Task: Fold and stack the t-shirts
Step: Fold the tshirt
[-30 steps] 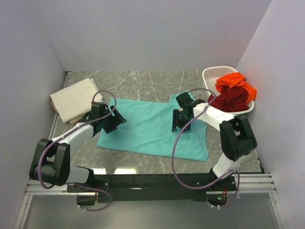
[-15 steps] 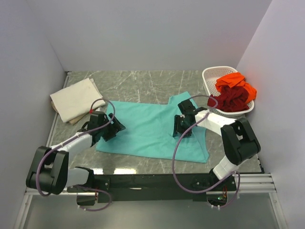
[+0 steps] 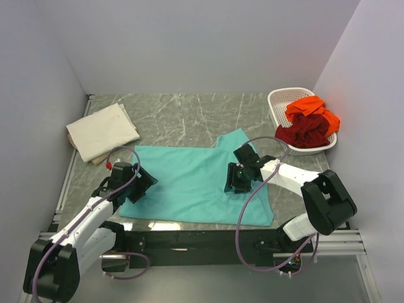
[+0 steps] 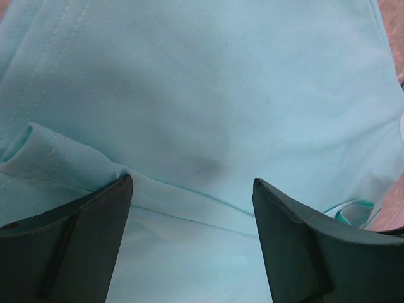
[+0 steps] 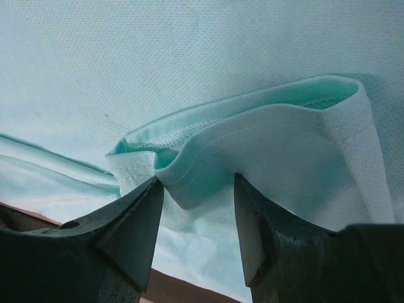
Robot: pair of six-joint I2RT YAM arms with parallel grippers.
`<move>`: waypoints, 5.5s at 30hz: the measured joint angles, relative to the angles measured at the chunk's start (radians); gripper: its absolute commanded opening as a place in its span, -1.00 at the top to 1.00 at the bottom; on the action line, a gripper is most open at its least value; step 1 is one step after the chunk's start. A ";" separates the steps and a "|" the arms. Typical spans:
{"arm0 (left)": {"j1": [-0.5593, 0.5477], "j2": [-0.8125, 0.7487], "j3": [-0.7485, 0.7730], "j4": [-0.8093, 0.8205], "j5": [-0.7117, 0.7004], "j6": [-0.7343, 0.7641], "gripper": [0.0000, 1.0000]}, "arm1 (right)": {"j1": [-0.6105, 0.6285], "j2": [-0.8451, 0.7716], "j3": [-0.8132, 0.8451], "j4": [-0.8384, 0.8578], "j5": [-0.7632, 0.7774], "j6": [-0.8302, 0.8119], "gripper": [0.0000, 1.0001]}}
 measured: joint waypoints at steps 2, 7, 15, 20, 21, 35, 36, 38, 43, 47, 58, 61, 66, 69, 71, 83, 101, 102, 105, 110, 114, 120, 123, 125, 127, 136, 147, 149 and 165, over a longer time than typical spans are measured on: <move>0.000 -0.030 -0.003 -0.037 -0.009 -0.010 -0.66 | 0.011 -0.012 -0.012 -0.002 -0.006 0.014 -0.12; 0.000 -0.069 -0.004 -0.093 -0.024 -0.032 -0.67 | 0.032 -0.031 -0.024 -0.033 -0.021 0.035 -0.13; -0.001 -0.016 0.145 -0.193 -0.071 0.009 -0.74 | 0.016 -0.051 0.098 -0.336 0.076 -0.003 -0.23; -0.001 0.068 0.332 -0.177 -0.123 0.100 -0.78 | -0.148 -0.055 0.296 -0.385 0.139 -0.087 -0.22; -0.001 0.081 0.352 -0.173 -0.126 0.119 -0.78 | -0.183 -0.047 0.325 -0.386 0.148 -0.105 -0.22; 0.003 0.234 0.447 -0.100 -0.078 0.229 -0.78 | -0.322 0.503 0.826 -0.145 0.244 -0.261 0.02; 0.005 0.234 0.447 -0.100 -0.078 0.231 -0.78 | -0.324 0.528 0.845 -0.141 0.244 -0.266 0.02; 0.009 0.233 0.447 -0.100 -0.077 0.233 -0.78 | -0.327 0.560 0.862 -0.133 0.243 -0.271 0.02; 0.018 0.219 0.439 -0.097 -0.077 0.234 -0.79 | -0.338 0.602 0.868 -0.126 0.230 -0.282 0.02; 0.022 0.218 0.425 -0.097 -0.068 0.234 -0.79 | -0.344 0.617 0.864 -0.115 0.210 -0.286 0.03; 0.044 0.243 0.410 -0.073 -0.055 0.269 -0.81 | -0.346 0.649 0.850 -0.084 0.155 -0.307 0.31; 0.076 0.308 0.411 -0.030 -0.049 0.293 -0.80 | -0.346 0.659 0.850 -0.084 0.152 -0.310 0.26; 0.100 0.451 0.445 0.032 -0.021 0.315 -0.79 | -0.346 0.659 0.850 -0.083 0.146 -0.306 0.10; 0.100 0.540 0.496 0.077 0.005 0.322 -0.78 | -0.346 0.659 0.851 -0.082 0.143 -0.301 0.00; 0.101 0.583 0.520 0.103 0.015 0.322 -0.78 | -0.346 0.659 0.854 -0.084 0.144 -0.299 -0.01; 0.108 0.701 0.565 0.147 0.048 0.333 -0.77 | -0.346 0.677 0.914 -0.103 0.166 -0.294 0.00; 0.110 0.739 0.625 0.128 0.064 0.374 -0.77 | -0.346 0.745 1.001 -0.165 0.187 -0.295 0.42; 0.111 0.740 0.629 0.127 0.064 0.377 -0.76 | -0.346 0.745 1.001 -0.169 0.188 -0.294 0.49; 0.114 0.748 0.647 0.116 0.059 0.388 -0.72 | -0.346 0.745 1.001 -0.174 0.190 -0.295 0.71; 0.127 0.782 0.715 0.059 0.009 0.420 -0.50 | -0.346 0.751 1.010 -0.183 0.192 -0.296 1.00; 0.140 0.810 0.772 0.024 -0.058 0.457 -0.35 | -0.346 0.752 1.011 -0.183 0.192 -0.294 1.00; 0.174 0.830 0.790 0.009 -0.129 0.498 -0.02 | -0.346 0.739 0.986 -0.168 0.200 -0.293 1.00; 0.190 0.845 0.790 0.003 -0.138 0.513 0.06 | -0.346 0.723 0.959 -0.158 0.203 -0.291 1.00; 0.193 0.858 0.790 -0.004 -0.139 0.520 0.09 | -0.346 0.718 0.949 -0.154 0.204 -0.288 1.00; 0.192 0.875 0.790 -0.011 -0.138 0.524 0.10 | -0.346 0.718 0.949 -0.153 0.204 -0.286 1.00; 0.192 0.912 0.790 -0.020 -0.142 0.531 0.36 | -0.346 0.717 0.948 -0.153 0.204 -0.283 1.00; 0.192 0.931 0.790 -0.015 -0.141 0.535 0.46 | -0.347 0.704 0.928 -0.150 0.204 -0.280 1.00; 0.192 0.931 0.790 -0.015 -0.140 0.535 0.52 | -0.347 0.703 0.928 -0.150 0.203 -0.280 1.00; 0.192 0.937 0.793 -0.002 -0.077 0.547 0.99 | -0.366 0.696 0.928 -0.168 0.206 -0.257 1.00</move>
